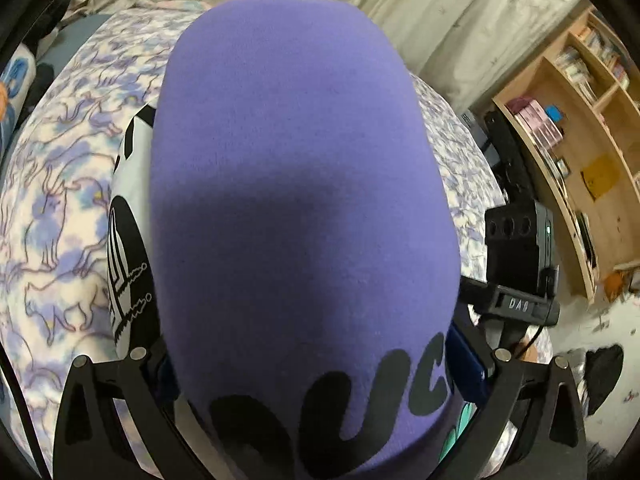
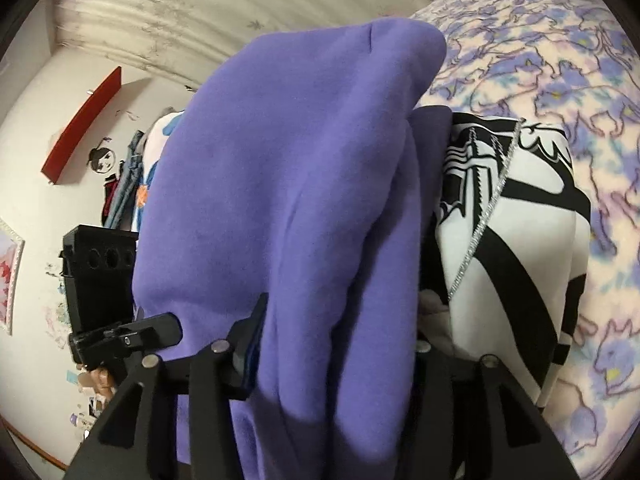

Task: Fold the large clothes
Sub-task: 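Carry the purple bundle with both tools to the black-and-white clothes stack, then lower the purple bundle onto the stack and open both tools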

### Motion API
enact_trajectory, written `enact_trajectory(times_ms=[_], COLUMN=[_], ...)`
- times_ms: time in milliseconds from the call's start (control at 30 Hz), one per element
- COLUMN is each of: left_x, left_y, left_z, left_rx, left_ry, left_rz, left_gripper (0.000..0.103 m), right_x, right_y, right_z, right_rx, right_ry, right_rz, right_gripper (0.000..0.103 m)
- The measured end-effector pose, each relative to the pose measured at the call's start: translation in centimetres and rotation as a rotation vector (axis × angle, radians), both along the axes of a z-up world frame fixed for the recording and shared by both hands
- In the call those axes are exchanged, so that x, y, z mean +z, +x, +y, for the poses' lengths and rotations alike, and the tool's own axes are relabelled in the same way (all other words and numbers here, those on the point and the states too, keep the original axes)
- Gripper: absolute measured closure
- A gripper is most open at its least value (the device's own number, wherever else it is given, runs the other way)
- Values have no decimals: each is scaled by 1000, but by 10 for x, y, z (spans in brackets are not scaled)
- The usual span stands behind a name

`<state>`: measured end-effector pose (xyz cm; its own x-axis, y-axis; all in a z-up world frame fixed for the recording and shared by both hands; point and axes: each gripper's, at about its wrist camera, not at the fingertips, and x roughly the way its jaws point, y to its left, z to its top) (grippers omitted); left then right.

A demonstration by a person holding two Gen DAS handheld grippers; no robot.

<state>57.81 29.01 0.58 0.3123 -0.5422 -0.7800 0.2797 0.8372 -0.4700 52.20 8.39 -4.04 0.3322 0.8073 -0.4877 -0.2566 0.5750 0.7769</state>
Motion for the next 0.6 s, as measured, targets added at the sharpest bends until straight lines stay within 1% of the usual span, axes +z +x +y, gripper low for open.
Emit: enact_trajectory(times_ms=[100,133,167,200,267,333,500,600], left_x=[4,6,7,8,3,7,23,39], left_y=[-4,-6,-7,-8,-9,-17,-46,-67], left_z=[-1,-1,0,1,3,0,-11,-17], left_rx=[4,13,26,39,63,93,177,189], left_ry=[19,27,37,49,79,117,210,244], left_rz=[-16,-22,-26,-29,-35,-47,-77,-100], left_gripper=[0,0,0,0,0,0,0,1], right_x=[6,9,11,12,15,20,39,53], right_y=[-7,-11,-11,-16,-26,-40,-72,-99], right_z=[-6,-9,-10,-16,-26,-40,-60,-69], right_rx=[21,18,11,-1,-11,-39,-81,-74], right_ry=[-50,-79,-102,-128,-140,-166,-245,-280], right_rz=[-10,-19,-22,-24,-28,-33,-25,-34], right_gripper=[50,45,35,32,31,31,31,31])
